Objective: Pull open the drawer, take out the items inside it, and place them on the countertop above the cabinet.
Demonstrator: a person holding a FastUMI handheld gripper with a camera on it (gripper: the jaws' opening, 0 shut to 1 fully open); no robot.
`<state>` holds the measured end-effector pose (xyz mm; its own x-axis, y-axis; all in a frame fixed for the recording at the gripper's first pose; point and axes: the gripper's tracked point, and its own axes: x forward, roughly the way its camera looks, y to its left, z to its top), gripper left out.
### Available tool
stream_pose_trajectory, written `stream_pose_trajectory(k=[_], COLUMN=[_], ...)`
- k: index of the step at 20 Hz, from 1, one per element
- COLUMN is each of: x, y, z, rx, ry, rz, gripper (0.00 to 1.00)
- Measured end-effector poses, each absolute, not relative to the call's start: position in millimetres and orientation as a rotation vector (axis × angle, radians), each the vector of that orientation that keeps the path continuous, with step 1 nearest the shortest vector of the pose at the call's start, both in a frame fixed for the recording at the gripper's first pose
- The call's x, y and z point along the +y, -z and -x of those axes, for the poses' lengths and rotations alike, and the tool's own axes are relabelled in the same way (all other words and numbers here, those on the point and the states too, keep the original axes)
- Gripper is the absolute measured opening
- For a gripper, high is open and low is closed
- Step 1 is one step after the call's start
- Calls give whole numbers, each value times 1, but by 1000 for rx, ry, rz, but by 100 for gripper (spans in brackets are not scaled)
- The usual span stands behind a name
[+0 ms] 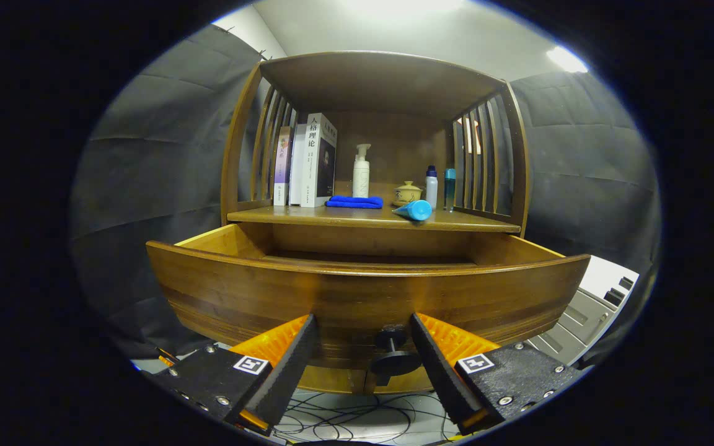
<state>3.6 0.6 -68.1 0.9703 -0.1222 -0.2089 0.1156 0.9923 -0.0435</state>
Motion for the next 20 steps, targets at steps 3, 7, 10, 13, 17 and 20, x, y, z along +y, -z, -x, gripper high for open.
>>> stream_pose_trajectory(k=[3, 7, 10, 13, 17, 20], x=[-2, -7, -9, -11, -16, -18], y=[61, 64, 65, 64, 65, 67], z=[-17, -37, -52, -63, -82, -97], rx=[193, 201, 217, 209, 206, 211], ry=[115, 118, 118, 113, 100, 99], rz=[32, 27, 21, 22, 24, 33], gripper=[95, 95, 95, 95, 95, 95])
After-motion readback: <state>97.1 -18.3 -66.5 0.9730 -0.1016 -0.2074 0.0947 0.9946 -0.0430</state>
